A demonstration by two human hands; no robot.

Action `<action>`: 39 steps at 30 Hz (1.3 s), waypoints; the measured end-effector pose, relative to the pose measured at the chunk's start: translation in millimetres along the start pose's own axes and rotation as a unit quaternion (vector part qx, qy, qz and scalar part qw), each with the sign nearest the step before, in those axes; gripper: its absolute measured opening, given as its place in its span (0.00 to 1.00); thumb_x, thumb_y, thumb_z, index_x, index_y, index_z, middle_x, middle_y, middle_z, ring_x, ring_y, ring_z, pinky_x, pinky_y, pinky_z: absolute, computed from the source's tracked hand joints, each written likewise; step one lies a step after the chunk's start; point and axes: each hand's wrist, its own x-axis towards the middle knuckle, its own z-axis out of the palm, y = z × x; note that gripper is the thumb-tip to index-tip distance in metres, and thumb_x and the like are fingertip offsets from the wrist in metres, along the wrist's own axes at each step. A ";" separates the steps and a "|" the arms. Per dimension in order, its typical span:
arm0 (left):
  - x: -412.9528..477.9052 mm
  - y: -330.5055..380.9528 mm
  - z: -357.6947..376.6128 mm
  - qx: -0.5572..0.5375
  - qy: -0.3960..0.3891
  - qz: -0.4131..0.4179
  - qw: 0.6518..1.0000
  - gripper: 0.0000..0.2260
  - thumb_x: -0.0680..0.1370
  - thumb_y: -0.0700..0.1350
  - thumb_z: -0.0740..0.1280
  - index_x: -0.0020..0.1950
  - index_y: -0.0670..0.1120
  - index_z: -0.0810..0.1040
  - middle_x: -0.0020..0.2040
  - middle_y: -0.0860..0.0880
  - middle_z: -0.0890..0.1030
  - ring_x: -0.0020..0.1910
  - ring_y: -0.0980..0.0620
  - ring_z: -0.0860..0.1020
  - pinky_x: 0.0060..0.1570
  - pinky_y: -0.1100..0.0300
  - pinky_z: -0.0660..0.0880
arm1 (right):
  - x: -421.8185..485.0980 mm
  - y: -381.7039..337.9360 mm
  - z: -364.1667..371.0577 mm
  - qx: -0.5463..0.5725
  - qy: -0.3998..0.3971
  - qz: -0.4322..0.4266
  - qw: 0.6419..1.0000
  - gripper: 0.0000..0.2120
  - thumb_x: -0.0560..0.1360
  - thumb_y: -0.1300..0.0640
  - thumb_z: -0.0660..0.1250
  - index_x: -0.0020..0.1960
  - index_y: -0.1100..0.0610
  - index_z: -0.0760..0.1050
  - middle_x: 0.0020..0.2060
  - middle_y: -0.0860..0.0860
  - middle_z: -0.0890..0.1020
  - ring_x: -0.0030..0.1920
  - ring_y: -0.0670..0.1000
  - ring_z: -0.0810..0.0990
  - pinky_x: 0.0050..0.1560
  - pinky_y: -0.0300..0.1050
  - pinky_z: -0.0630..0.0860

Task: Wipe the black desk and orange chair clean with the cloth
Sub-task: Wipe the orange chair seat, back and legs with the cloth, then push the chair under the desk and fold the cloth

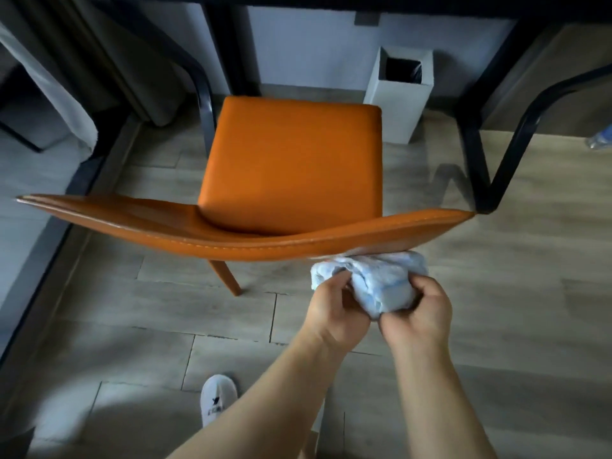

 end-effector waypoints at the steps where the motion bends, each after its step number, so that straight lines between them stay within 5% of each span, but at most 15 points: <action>1: -11.9 -3.9 6.1 -0.001 -0.015 -0.005 1.000 0.13 0.81 0.39 0.53 0.57 0.37 0.75 0.49 0.40 0.81 0.49 0.46 0.78 0.53 0.52 0.73 | -14.5 -7.3 3.9 -0.010 -0.014 -0.019 1.000 0.22 0.63 0.64 0.60 0.56 0.64 0.76 0.54 0.61 0.81 0.55 0.60 0.80 0.55 0.54 0.75; 9: -109.7 -8.5 48.8 0.015 -0.113 0.012 0.993 0.12 0.80 0.36 0.53 0.53 0.36 0.76 0.42 0.41 0.83 0.38 0.49 0.83 0.41 0.54 0.78 | -109.6 -45.8 40.7 -0.083 -0.099 -0.108 0.986 0.12 0.73 0.65 0.54 0.52 0.59 0.74 0.44 0.56 0.79 0.46 0.56 0.80 0.49 0.48 0.76; 13: -153.0 6.7 44.1 0.264 -0.073 0.162 0.948 0.09 0.78 0.34 0.58 0.47 0.41 0.78 0.35 0.48 0.83 0.33 0.53 0.82 0.33 0.60 0.79 | -143.3 -44.3 45.9 -0.145 -0.027 -0.336 0.930 0.08 0.63 0.61 0.59 0.42 0.59 0.72 0.41 0.55 0.76 0.45 0.51 0.76 0.41 0.40 0.73; 15: -168.1 25.6 38.5 0.446 0.016 0.313 0.839 0.09 0.78 0.37 0.62 0.45 0.46 0.80 0.36 0.52 0.83 0.35 0.53 0.83 0.31 0.59 0.79 | -154.7 -34.8 52.4 -0.184 0.027 -0.444 0.877 0.09 0.63 0.59 0.60 0.42 0.53 0.73 0.42 0.48 0.78 0.42 0.40 0.78 0.40 0.30 0.72; 17: -174.4 46.0 33.0 0.584 0.113 0.447 0.668 0.07 0.77 0.43 0.63 0.45 0.51 0.80 0.37 0.56 0.82 0.36 0.55 0.80 0.30 0.61 0.75 | -157.6 -14.9 60.6 -0.297 -0.018 -0.482 0.824 0.11 0.65 0.58 0.62 0.45 0.46 0.72 0.47 0.44 0.77 0.46 0.35 0.76 0.44 0.24 0.69; 19: -171.2 61.7 28.3 0.647 0.163 0.530 0.523 0.07 0.77 0.43 0.62 0.50 0.51 0.79 0.44 0.56 0.81 0.42 0.52 0.77 0.34 0.62 0.70 | -150.4 11.5 62.6 -0.490 -0.080 -0.524 0.693 0.16 0.65 0.61 0.69 0.52 0.50 0.75 0.54 0.49 0.77 0.56 0.46 0.75 0.57 0.33 0.69; 21: -158.9 73.6 23.9 0.699 0.139 0.539 0.448 0.11 0.77 0.40 0.61 0.57 0.48 0.79 0.54 0.50 0.80 0.53 0.47 0.75 0.47 0.57 0.69 | -136.0 32.4 58.8 -0.666 -0.072 -0.570 0.475 0.23 0.61 0.61 0.75 0.56 0.56 0.78 0.61 0.54 0.77 0.58 0.58 0.75 0.54 0.51 0.74; 22: -153.9 76.7 21.3 0.730 0.115 0.518 0.431 0.13 0.77 0.40 0.61 0.60 0.48 0.77 0.58 0.49 0.79 0.58 0.47 0.74 0.54 0.57 0.67 | -132.4 33.7 57.4 -0.714 -0.046 -0.574 0.398 0.25 0.58 0.60 0.76 0.55 0.54 0.80 0.62 0.54 0.77 0.55 0.60 0.77 0.47 0.53 0.75; 25: -142.2 83.5 7.0 0.830 0.068 0.441 0.334 0.17 0.79 0.46 0.57 0.68 0.50 0.68 0.67 0.52 0.72 0.68 0.51 0.67 0.68 0.57 0.54 | -124.4 8.5 52.5 -0.754 -0.028 -0.570 0.325 0.22 0.58 0.63 0.76 0.51 0.53 0.81 0.61 0.53 0.78 0.51 0.63 0.78 0.40 0.53 0.76; 27: -139.1 86.5 -2.4 0.857 0.047 0.431 0.278 0.20 0.80 0.50 0.56 0.71 0.49 0.64 0.70 0.52 0.68 0.72 0.51 0.61 0.71 0.56 0.48 | -116.8 -12.3 46.0 -0.750 -0.007 -0.558 0.354 0.19 0.62 0.68 0.73 0.51 0.56 0.81 0.61 0.56 0.77 0.49 0.64 0.77 0.38 0.51 0.75; 31: -144.1 95.8 2.4 0.859 0.019 0.400 0.319 0.19 0.81 0.53 0.55 0.70 0.48 0.66 0.70 0.51 0.70 0.71 0.50 0.63 0.70 0.56 0.53 | -107.5 -42.6 26.4 -0.684 0.198 -0.376 0.593 0.13 0.73 0.61 0.63 0.57 0.54 0.75 0.58 0.55 0.75 0.51 0.60 0.75 0.42 0.44 0.67; 35: -148.5 98.1 13.5 0.864 0.012 0.366 0.347 0.18 0.80 0.52 0.57 0.69 0.49 0.68 0.67 0.50 0.72 0.68 0.49 0.67 0.64 0.56 0.62 | -129.9 -43.6 25.5 -0.600 0.130 -0.421 0.668 0.12 0.71 0.64 0.63 0.51 0.52 0.76 0.50 0.53 0.79 0.52 0.58 0.77 0.44 0.44 0.71; 39: -154.7 92.9 30.6 0.852 -0.030 0.366 0.374 0.21 0.79 0.51 0.60 0.72 0.50 0.65 0.72 0.51 0.67 0.75 0.52 0.55 0.67 0.57 0.61 | -164.6 -50.5 54.5 -0.491 0.068 -0.472 0.729 0.12 0.68 0.62 0.65 0.42 0.44 0.73 0.39 0.40 0.79 0.43 0.41 0.78 0.39 0.38 0.70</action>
